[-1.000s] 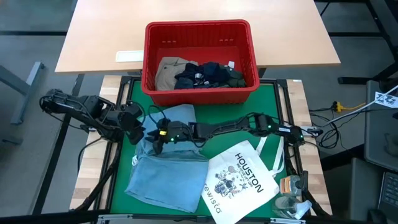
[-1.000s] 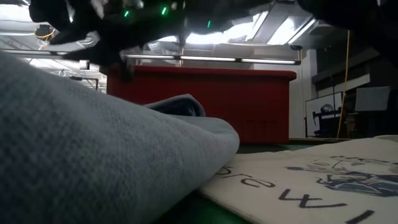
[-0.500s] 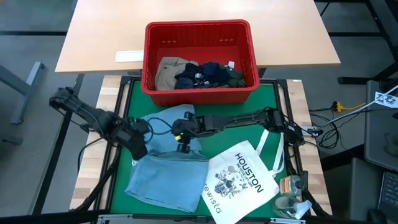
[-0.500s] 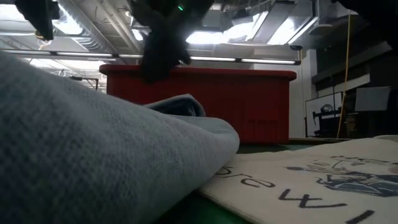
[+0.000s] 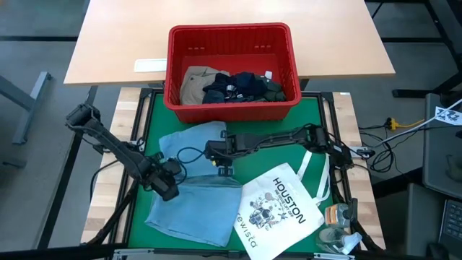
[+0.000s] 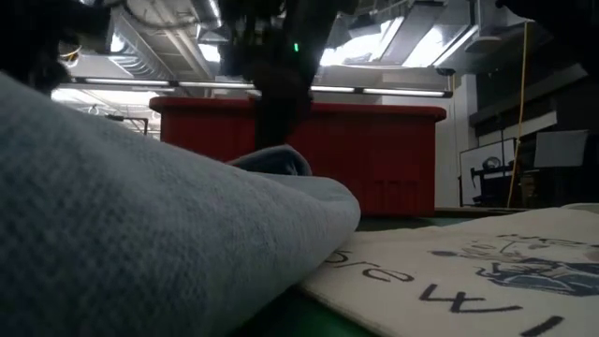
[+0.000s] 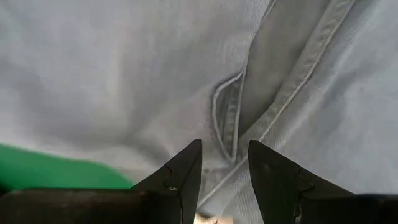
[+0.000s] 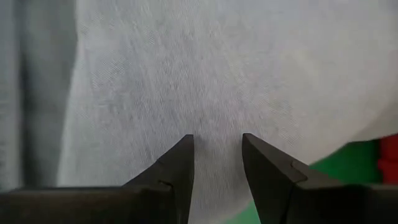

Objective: Fold Laundry from Bin
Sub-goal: Fold the blue jeans

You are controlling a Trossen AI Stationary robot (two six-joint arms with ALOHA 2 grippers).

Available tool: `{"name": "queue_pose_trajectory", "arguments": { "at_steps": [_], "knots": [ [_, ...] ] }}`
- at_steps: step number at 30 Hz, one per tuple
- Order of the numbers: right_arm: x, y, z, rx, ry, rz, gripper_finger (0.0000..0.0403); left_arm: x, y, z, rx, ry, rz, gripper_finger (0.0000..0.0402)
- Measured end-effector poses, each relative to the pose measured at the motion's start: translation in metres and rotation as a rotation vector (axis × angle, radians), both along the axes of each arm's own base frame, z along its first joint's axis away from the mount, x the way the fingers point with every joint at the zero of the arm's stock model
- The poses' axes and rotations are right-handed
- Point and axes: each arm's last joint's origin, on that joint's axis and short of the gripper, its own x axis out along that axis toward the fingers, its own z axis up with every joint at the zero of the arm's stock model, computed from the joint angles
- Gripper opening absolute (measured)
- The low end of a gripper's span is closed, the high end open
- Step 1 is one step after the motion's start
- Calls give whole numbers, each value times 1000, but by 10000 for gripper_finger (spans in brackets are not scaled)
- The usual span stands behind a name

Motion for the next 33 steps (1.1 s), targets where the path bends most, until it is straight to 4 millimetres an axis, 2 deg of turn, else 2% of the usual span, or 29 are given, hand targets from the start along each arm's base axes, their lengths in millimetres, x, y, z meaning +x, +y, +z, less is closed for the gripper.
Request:
{"name": "queue_pose_trajectory", "arguments": {
  "at_steps": [7,13,17,26,29,33],
  "knots": [
    [-13,0,-48,34,84,-9,134,-18,13,-38,43,82,37,126],
    [-16,1,-55,63,88,-24,134,-21,15,-43,21,113,61,126],
    [-17,1,-42,78,43,-18,134,-17,10,-29,-13,130,52,126],
    [-30,0,26,83,-136,6,134,-4,4,26,51,92,32,126],
    [-35,-2,46,29,-197,0,134,1,6,35,81,33,44,126],
    [-38,-5,53,-90,-208,-9,134,8,15,37,99,2,98,126]
  ]
}}
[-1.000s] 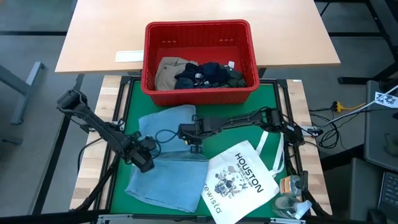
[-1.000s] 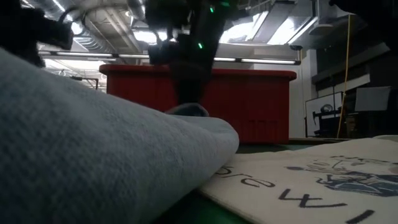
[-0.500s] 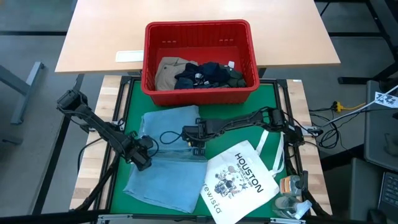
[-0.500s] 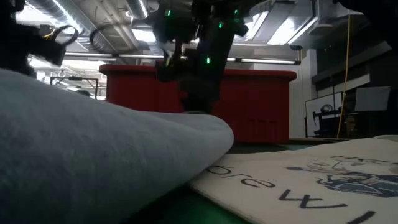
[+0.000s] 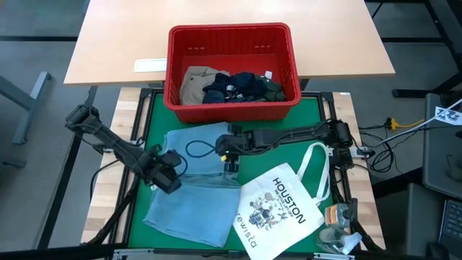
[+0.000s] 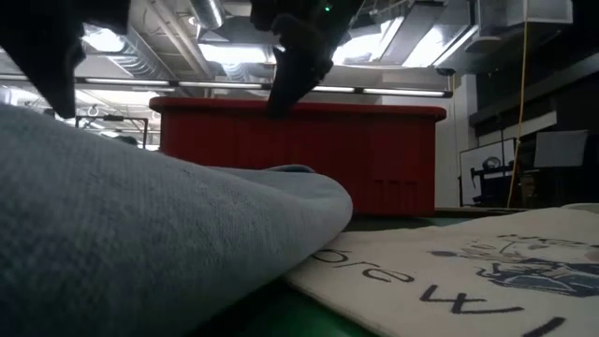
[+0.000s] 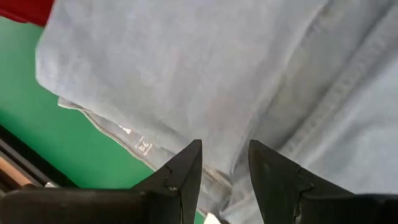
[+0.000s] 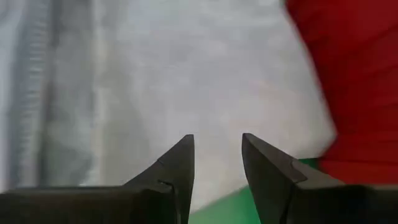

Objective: Fold Laundry from Bin
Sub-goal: Fold the blue jeans

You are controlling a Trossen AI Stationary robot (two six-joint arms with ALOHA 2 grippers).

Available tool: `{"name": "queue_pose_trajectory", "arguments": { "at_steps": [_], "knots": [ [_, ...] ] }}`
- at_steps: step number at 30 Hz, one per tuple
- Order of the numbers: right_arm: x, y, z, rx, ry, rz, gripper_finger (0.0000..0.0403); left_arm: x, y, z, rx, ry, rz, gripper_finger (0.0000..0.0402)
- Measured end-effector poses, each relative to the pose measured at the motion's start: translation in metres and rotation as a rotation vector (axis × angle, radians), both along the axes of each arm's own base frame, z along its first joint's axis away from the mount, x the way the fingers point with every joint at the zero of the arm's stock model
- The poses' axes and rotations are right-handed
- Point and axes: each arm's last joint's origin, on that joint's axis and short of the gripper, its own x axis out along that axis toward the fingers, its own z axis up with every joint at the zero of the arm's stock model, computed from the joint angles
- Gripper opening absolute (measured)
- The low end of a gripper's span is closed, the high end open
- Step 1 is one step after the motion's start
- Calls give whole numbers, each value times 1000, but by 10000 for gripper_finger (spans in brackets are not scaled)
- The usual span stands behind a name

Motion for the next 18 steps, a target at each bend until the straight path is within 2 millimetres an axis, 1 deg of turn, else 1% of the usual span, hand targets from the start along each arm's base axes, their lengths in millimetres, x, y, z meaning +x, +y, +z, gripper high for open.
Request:
{"name": "queue_pose_trajectory", "arguments": {
  "at_steps": [3,5,9,13,18],
  "knots": [
    [0,-7,0,-70,2,-31,134,5,10,-1,22,-11,52,126],
    [4,-15,-6,-77,5,-53,134,7,18,-4,49,-17,91,126],
    [12,-36,-30,-61,60,-96,134,12,36,-13,92,-29,172,126],
    [20,-57,-50,-44,76,-169,134,9,53,-32,114,7,249,126],
    [27,-73,-77,23,101,-207,134,-6,73,-63,147,97,329,126]
  ]
}}
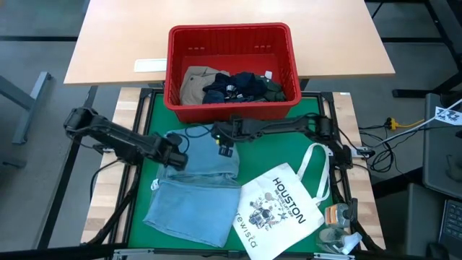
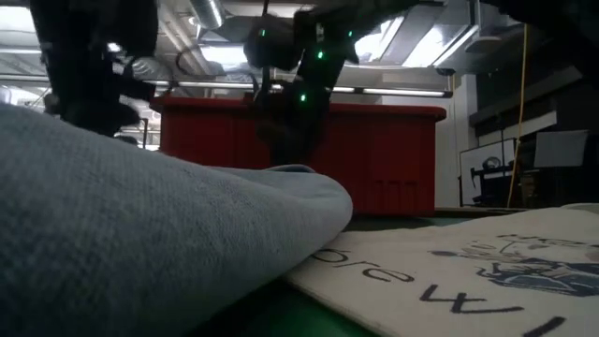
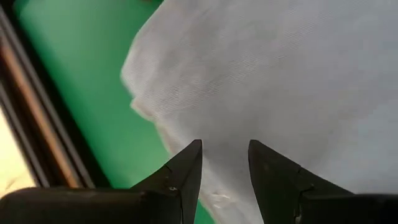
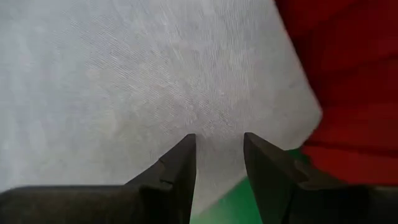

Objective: Fold Laundry from Bin
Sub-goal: Fold the blue jeans

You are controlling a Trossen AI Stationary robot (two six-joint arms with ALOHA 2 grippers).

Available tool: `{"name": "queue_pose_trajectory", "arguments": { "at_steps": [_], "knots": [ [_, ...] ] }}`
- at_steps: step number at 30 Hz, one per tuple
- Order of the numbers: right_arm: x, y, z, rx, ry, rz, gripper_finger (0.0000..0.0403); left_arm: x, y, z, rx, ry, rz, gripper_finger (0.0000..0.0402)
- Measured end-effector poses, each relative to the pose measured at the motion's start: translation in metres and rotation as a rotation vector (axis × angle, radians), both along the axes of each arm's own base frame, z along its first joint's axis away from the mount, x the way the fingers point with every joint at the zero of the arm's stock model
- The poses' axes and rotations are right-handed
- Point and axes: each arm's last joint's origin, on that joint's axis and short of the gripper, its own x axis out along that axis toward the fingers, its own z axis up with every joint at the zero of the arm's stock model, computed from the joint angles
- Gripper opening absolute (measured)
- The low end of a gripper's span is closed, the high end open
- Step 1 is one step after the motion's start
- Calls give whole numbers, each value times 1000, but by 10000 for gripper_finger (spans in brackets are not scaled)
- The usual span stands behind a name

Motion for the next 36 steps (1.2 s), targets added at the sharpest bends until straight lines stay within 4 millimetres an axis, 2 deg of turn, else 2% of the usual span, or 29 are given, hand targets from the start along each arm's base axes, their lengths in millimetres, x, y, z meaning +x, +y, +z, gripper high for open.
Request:
{"name": "queue_pose_trajectory", "arguments": {
  "at_steps": [8,12,16,21,27,31,36],
  "knots": [
    [7,-3,-37,52,56,3,134,-22,17,-43,-8,29,82,126],
    [7,-2,-40,53,65,3,134,-25,18,-46,-5,37,87,126],
    [6,-2,-27,53,54,5,134,-21,16,-37,-25,64,66,126],
    [4,3,15,103,-43,43,134,-8,13,-8,-83,109,3,126],
    [-10,31,48,198,-49,144,134,15,0,25,-220,34,-125,126],
    [-15,60,49,207,4,206,134,29,-15,34,-264,-104,-214,126],
    [-21,96,40,209,84,279,134,37,-36,29,-295,-249,-288,126]
  ]
}}
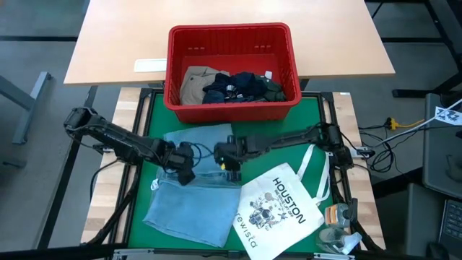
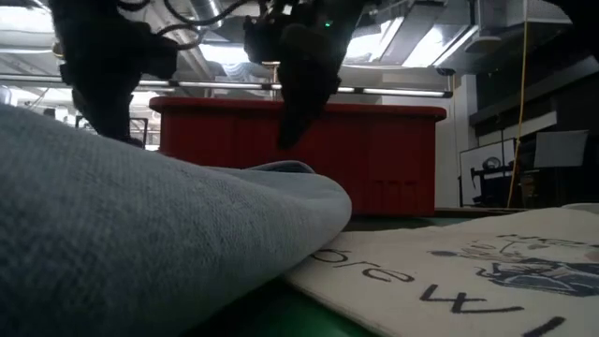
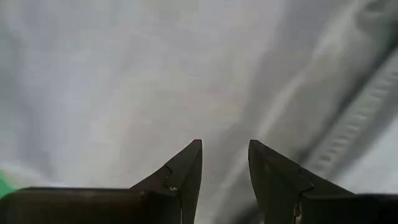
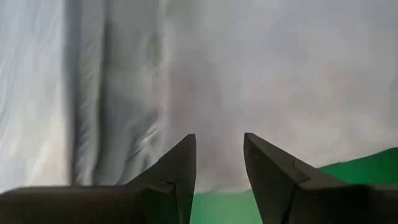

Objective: Fold Laundry from Bin
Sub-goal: Fold the blue jeans

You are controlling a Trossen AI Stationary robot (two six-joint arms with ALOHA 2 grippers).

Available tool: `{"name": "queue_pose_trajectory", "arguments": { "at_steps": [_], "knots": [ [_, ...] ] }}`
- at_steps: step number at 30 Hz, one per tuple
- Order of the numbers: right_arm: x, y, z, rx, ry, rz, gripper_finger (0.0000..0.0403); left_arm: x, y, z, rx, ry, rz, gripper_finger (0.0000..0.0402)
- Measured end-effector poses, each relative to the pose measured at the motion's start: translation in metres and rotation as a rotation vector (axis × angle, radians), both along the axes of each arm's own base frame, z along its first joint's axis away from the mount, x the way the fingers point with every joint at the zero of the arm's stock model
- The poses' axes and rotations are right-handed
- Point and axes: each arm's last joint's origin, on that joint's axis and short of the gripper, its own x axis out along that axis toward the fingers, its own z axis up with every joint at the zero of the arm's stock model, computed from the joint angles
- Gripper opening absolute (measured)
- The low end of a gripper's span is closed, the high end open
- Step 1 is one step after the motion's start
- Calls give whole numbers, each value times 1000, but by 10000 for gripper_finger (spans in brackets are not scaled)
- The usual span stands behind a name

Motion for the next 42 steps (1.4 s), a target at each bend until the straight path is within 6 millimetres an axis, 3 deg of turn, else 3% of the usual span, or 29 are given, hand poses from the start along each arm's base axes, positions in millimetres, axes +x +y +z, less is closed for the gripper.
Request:
{"name": "queue_pose_trajectory", "arguments": {
  "at_steps": [5,11,15,22,29,34,42],
  "knots": [
    [0,27,-10,-17,6,22,134,-11,-11,-17,-17,15,22,126],
    [8,48,-45,-25,48,61,134,-36,-15,-49,-11,114,55,126],
    [14,52,-72,-34,77,68,134,-49,-16,-62,-6,142,89,126],
    [17,53,-86,14,107,81,134,-53,-17,-66,1,154,83,126],
    [11,51,-59,11,63,75,134,-46,-21,-55,9,136,70,126],
    [4,50,-25,5,-8,67,134,-35,-24,-28,40,150,9,126],
    [-5,52,-6,46,-9,26,134,-22,-35,11,11,109,-104,126]
  ]
}}
